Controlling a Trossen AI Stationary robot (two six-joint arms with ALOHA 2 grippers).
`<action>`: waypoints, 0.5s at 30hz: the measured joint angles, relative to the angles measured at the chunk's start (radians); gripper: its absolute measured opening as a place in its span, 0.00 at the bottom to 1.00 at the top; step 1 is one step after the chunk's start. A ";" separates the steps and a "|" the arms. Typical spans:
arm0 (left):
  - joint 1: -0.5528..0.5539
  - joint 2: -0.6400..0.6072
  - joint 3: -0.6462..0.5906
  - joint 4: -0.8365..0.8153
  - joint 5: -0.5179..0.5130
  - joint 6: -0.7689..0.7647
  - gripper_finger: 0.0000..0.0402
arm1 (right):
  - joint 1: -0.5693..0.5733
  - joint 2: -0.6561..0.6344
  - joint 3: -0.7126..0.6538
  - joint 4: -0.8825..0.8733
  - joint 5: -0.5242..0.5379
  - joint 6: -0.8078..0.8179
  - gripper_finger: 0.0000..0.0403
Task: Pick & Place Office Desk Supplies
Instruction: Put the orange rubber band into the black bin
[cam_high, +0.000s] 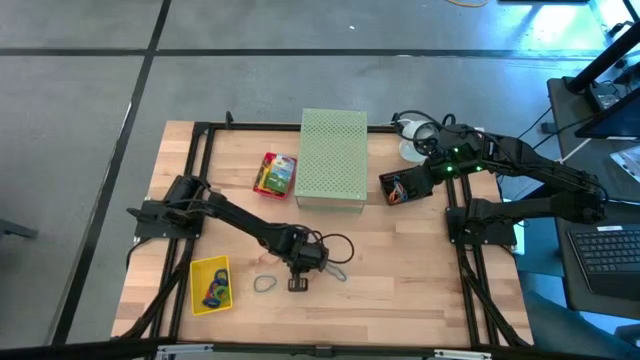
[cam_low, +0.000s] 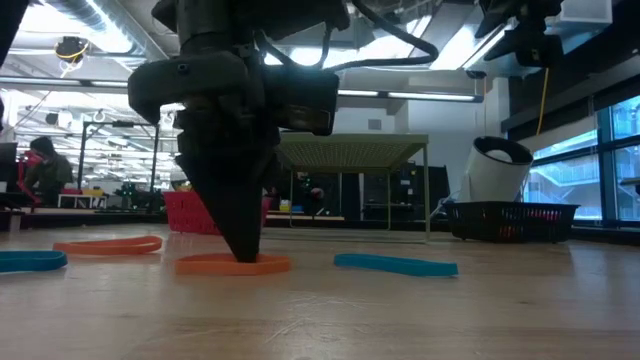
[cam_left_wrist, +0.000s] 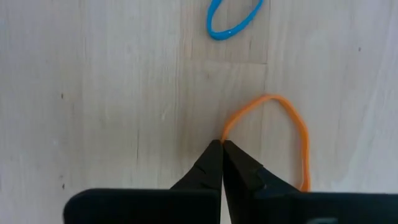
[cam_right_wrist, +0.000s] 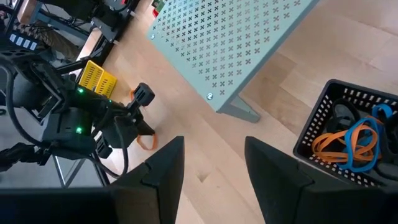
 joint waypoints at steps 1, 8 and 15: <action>0.003 -0.010 -0.002 -0.004 0.004 -0.002 0.01 | 0.000 0.000 0.000 0.000 -0.003 0.005 0.42; 0.032 -0.123 -0.001 -0.020 -0.003 -0.048 0.00 | 0.003 0.000 0.000 0.016 -0.051 -0.001 0.42; 0.070 -0.242 -0.002 -0.022 -0.029 -0.100 0.00 | 0.048 0.000 0.000 0.090 -0.060 -0.011 0.42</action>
